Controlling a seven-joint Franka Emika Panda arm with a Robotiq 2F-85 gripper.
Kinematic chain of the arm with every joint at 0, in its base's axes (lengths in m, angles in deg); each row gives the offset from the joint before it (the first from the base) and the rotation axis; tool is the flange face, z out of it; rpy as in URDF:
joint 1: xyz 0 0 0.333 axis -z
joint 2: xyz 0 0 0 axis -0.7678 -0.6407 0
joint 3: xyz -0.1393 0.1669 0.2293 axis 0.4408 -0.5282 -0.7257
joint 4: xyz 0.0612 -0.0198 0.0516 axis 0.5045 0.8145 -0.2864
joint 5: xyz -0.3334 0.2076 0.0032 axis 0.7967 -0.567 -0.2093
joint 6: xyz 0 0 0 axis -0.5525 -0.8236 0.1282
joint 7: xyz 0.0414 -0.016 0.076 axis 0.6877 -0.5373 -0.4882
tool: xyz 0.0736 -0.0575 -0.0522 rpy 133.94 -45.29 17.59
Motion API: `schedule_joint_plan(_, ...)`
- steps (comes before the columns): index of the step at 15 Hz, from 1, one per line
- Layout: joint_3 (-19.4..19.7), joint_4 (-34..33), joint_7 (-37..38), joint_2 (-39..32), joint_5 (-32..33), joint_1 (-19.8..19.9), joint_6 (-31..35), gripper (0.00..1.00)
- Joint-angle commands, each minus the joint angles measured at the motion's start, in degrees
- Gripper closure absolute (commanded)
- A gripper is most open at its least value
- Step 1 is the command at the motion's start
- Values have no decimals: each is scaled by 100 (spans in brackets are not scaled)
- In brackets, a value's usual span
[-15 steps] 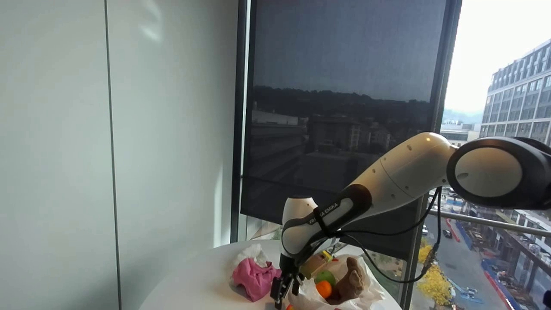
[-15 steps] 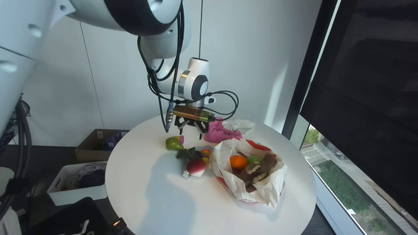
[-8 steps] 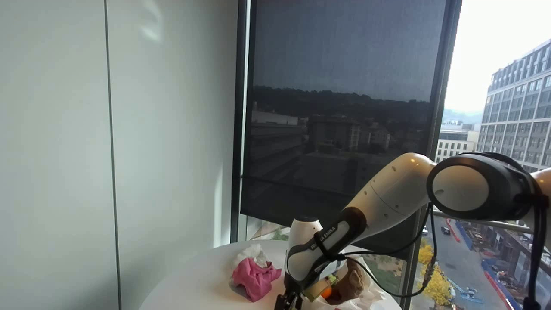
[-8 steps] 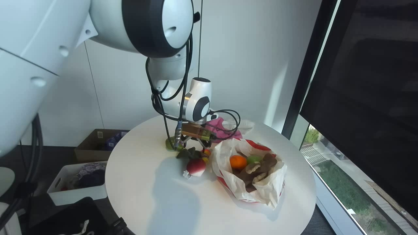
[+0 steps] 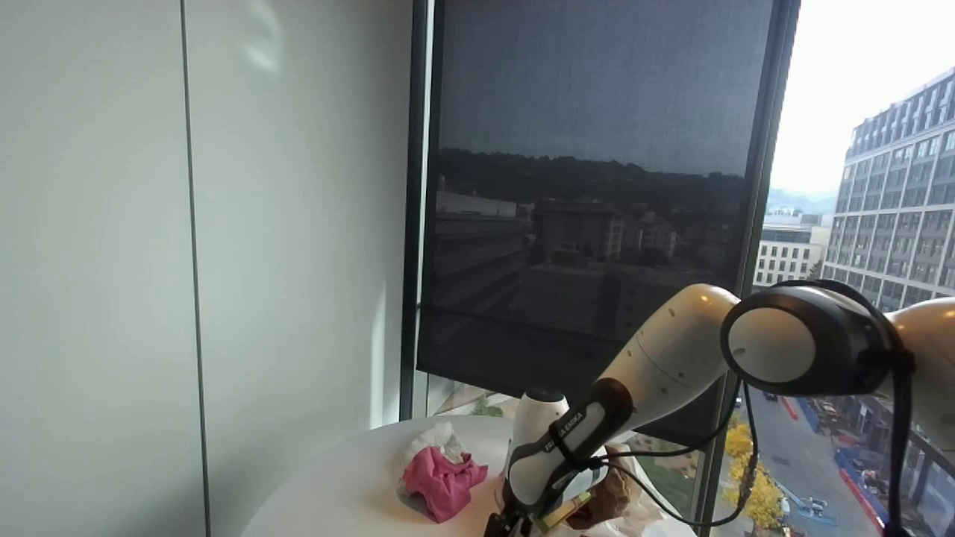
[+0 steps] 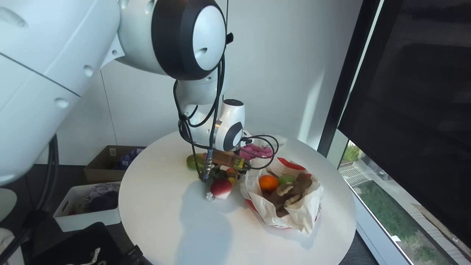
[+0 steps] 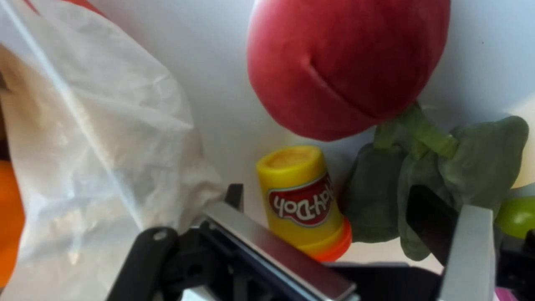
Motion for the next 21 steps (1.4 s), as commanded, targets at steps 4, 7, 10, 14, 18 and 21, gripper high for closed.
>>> schedule_joint_plan(4, 28, -83, 154, -105, -24, 30, 128, 42)
schedule_joint_plan(7, 43, -68, 197, -82, -15, 20, 146, 63)
schedule_joint_plan(10, 106, -93, 326, -6, -23, -15, 37, 82)
schedule_joint_plan(14, 31, -217, 539, 296, -183, 63, -291, 83)
schedule_joint_plan(18, 188, -306, 801, 838, -123, 45, -506, 83)
schedule_joint_plan(21, 610, -313, 1217, 1199, 92, -55, -465, 83)
